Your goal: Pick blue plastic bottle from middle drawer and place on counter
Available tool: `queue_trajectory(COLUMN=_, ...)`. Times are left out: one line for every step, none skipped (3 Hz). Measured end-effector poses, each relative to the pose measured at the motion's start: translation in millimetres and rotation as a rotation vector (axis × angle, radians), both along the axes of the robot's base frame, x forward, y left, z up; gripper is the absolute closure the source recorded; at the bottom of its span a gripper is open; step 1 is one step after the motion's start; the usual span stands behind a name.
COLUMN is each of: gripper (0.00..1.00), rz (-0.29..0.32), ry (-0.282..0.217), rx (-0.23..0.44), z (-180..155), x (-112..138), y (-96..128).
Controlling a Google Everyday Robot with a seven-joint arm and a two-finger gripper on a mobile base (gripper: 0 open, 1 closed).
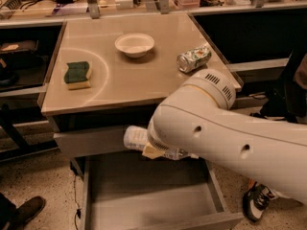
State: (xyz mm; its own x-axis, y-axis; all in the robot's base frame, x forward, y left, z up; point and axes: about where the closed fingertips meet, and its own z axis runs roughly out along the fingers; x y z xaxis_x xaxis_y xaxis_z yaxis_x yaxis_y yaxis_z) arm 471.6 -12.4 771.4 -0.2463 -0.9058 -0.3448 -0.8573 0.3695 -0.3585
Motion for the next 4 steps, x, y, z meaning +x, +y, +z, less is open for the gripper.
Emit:
queue_trajectory(gripper=1.0, rz=0.012, ry=-0.07, rx=0.014, z=53, x=22, y=-2)
queue_trajectory(gripper=1.0, rz=0.012, ry=-0.07, rx=0.014, z=53, x=22, y=-2)
queue_trajectory(gripper=1.0, rz=0.011, ry=-0.105, rx=0.014, z=74, x=42, y=-3)
queue_trajectory(gripper=1.0, rz=0.021, ry=-0.13, rx=0.007, z=99, x=71, y=-2)
